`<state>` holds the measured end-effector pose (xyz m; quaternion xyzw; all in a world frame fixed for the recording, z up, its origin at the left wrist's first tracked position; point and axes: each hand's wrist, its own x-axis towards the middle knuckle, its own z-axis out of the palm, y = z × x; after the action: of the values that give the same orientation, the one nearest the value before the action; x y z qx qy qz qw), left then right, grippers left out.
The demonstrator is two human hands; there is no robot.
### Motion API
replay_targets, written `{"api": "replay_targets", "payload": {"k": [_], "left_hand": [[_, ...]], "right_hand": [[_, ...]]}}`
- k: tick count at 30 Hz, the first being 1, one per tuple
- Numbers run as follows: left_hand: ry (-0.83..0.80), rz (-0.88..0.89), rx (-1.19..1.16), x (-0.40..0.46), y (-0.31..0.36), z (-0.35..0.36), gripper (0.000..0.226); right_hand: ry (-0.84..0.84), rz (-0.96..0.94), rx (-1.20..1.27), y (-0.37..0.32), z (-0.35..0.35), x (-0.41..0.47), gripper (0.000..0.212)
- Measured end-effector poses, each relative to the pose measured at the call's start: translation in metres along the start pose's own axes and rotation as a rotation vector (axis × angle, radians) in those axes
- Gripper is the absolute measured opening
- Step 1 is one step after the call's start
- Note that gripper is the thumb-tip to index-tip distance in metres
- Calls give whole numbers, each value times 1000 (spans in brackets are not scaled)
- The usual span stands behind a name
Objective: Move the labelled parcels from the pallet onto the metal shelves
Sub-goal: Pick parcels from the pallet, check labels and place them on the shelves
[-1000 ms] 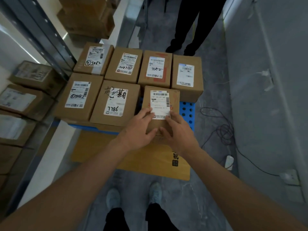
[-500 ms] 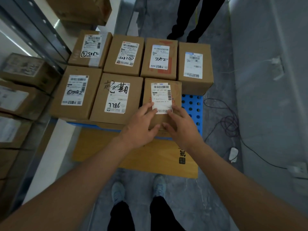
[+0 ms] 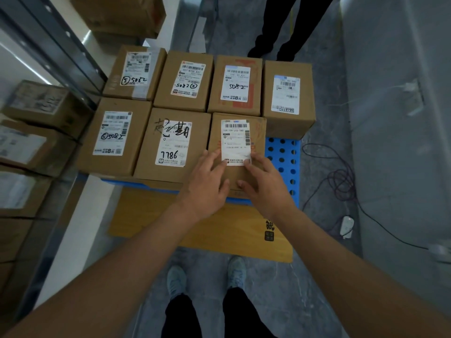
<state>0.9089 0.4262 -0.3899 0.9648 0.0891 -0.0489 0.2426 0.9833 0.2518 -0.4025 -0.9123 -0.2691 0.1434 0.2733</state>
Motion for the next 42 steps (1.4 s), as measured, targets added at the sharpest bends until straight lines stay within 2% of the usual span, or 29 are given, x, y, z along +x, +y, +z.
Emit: {"api": "replay_targets", "payload": {"k": [10, 17, 24, 31, 38, 42], "left_hand": [[-30, -37, -7, -1, 5, -9, 57], [-42, -23, 16, 0, 7, -28, 58], [25, -16, 31, -12, 20, -53, 50], [81, -72, 57, -45, 24, -82, 38], [196, -185, 80, -98, 21, -128, 54], [248, -260, 124, -140, 9, -150, 43]], "right_hand": [[-2, 19, -54, -6, -1, 0, 60], [64, 5, -159, -25, -13, 4, 48], [44, -35, -164, -46, -34, 5, 50], [-5, -154, -165, -81, -56, -4, 47], [-16, -324, -268, -145, -74, -19, 44], [-52, -426, -312, -186, -73, -34, 54]]}}
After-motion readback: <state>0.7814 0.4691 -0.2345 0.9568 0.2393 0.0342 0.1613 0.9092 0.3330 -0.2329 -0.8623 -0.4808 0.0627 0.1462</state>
